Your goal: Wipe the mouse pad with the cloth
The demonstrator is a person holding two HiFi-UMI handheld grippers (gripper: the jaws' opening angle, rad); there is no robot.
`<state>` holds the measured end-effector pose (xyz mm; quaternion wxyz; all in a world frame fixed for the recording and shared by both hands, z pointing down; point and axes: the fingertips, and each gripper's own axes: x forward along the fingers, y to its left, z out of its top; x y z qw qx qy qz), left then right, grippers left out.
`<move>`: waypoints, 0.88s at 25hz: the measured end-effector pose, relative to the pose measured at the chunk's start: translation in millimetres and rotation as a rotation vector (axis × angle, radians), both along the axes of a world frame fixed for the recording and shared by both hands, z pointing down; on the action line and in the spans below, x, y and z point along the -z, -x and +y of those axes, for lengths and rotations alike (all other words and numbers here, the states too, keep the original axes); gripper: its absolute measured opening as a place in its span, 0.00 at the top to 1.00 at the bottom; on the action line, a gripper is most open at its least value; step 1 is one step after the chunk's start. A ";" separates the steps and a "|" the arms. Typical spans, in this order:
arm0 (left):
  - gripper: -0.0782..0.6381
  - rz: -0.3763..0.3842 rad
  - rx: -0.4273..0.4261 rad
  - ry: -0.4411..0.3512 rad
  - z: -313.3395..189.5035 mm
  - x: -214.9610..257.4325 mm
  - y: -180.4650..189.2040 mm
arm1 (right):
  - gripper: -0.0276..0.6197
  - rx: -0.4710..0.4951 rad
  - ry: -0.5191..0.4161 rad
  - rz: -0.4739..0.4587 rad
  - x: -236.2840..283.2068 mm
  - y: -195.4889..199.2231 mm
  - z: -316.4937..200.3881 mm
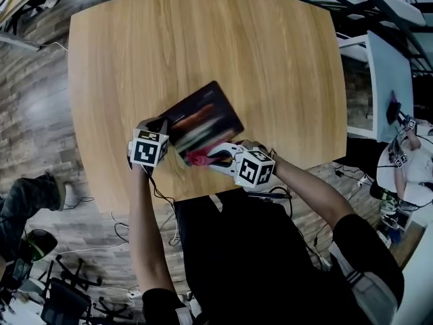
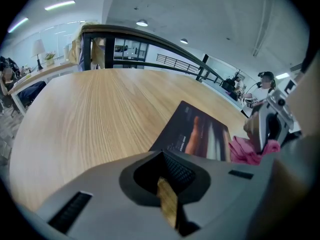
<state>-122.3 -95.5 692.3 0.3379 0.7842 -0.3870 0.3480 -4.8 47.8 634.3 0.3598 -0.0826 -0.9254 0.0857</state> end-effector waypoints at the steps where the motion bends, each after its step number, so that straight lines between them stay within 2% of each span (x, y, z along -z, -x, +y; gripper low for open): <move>1: 0.86 -0.002 -0.004 0.001 -0.2 -0.2 0.4 | 0.87 -0.037 -0.012 -0.020 8.8 2.4 -19.1; 6: 0.86 -0.005 -0.016 0.021 -0.9 -2.3 -0.3 | 0.87 -0.176 -0.103 -0.074 38.9 14.7 -117.8; 9: 0.86 -0.016 -0.018 0.039 -0.3 -3.6 -0.8 | 0.87 -0.197 -0.183 -0.068 47.4 24.2 -164.0; 12: 0.86 -0.046 -0.041 0.055 1.1 -3.5 -1.9 | 0.87 -0.142 -0.305 -0.013 35.1 33.8 -191.8; 15: 0.86 -0.026 -0.027 0.064 3.4 -4.9 -1.9 | 0.87 -0.027 -0.386 0.072 -1.8 40.2 -194.8; 18: 0.86 -0.002 -0.008 0.074 5.5 -5.0 -3.2 | 0.87 0.065 -0.378 0.141 -38.8 41.4 -180.0; 22: 0.86 -0.005 -0.014 0.080 6.0 -3.7 -4.3 | 0.87 0.114 -0.363 0.174 -58.0 40.9 -163.0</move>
